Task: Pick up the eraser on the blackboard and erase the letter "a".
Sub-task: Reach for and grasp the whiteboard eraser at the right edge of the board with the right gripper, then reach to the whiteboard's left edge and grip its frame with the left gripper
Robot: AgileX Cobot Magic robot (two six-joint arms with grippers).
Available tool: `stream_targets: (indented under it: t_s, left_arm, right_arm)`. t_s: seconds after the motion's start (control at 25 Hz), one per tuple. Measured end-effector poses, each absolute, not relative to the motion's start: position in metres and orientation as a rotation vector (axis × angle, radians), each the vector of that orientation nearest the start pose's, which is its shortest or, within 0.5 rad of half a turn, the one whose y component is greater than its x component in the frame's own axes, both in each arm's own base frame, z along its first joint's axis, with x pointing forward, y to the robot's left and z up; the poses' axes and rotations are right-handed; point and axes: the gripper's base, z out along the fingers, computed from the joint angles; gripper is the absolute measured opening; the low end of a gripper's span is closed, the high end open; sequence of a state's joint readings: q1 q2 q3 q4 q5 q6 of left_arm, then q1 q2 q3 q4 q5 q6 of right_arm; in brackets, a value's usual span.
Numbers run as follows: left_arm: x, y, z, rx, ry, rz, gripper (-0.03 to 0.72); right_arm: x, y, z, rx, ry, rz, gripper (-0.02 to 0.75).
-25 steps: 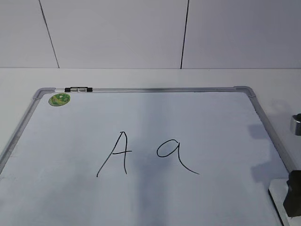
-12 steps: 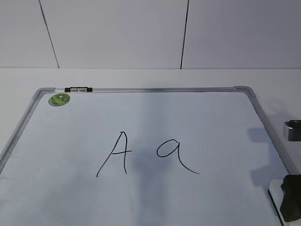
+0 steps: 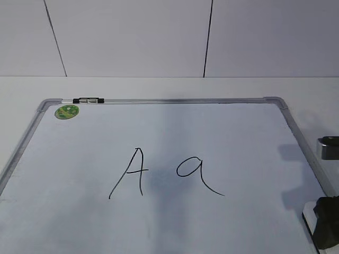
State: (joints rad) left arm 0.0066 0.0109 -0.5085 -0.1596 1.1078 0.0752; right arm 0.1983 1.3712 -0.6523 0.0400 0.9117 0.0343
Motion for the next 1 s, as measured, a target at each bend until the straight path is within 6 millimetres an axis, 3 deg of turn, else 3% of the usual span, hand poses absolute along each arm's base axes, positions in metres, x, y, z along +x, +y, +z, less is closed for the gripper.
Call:
stream_targets:
  t_s: [0.48, 1.0]
  left_arm:
    - [-0.007, -0.013, 0.277, 0.083, 2.084, -0.145, 0.256]
    - [-0.007, -0.013, 0.277, 0.083, 2.084, -0.145, 0.256]
  right_arm:
    - [0.201, 0.043, 0.172, -0.218, 3.160, 0.046, 0.652]
    - [0.203, 0.044, 0.172, -0.208, 3.141, 0.058, 0.627]
